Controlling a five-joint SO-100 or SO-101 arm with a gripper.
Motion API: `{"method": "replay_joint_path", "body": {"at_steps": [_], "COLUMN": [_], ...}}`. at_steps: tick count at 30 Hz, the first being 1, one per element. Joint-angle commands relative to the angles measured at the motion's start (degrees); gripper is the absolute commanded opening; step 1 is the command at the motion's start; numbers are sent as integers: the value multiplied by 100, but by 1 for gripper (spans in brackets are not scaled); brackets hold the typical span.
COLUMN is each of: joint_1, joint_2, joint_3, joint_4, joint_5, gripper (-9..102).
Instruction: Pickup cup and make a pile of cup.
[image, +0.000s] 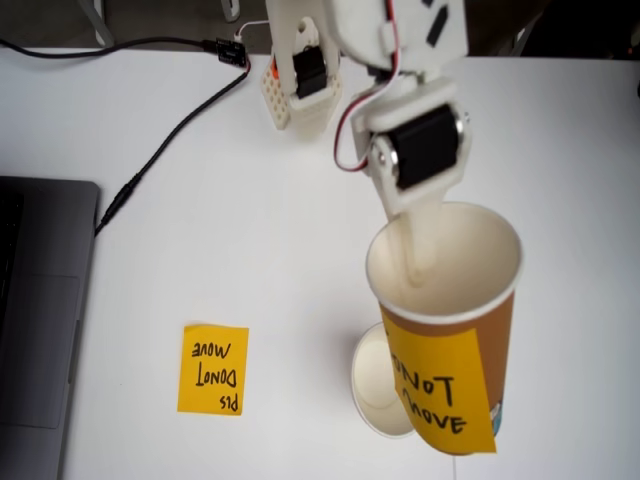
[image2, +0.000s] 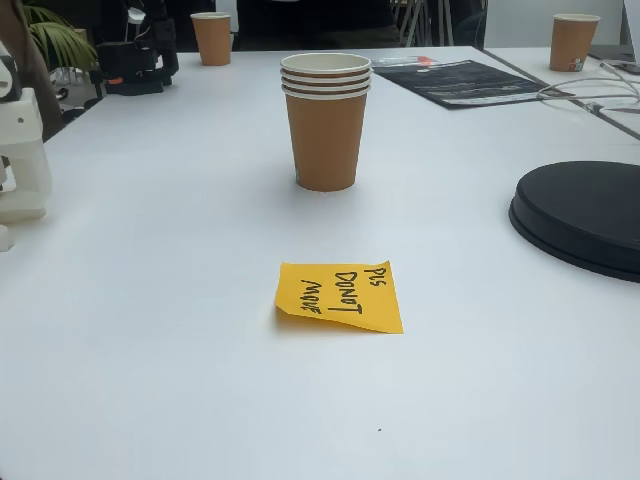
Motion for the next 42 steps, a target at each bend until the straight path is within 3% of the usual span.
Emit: {"method": "replay_joint_path", "body": {"at_steps": [1, 42], "joint_1": [-26, 396], "joint_2": [18, -1178], "joint_3": [-246, 53], "joint_4": [-62, 527], "joint_5": [26, 79], "gripper": [-7, -7]}}
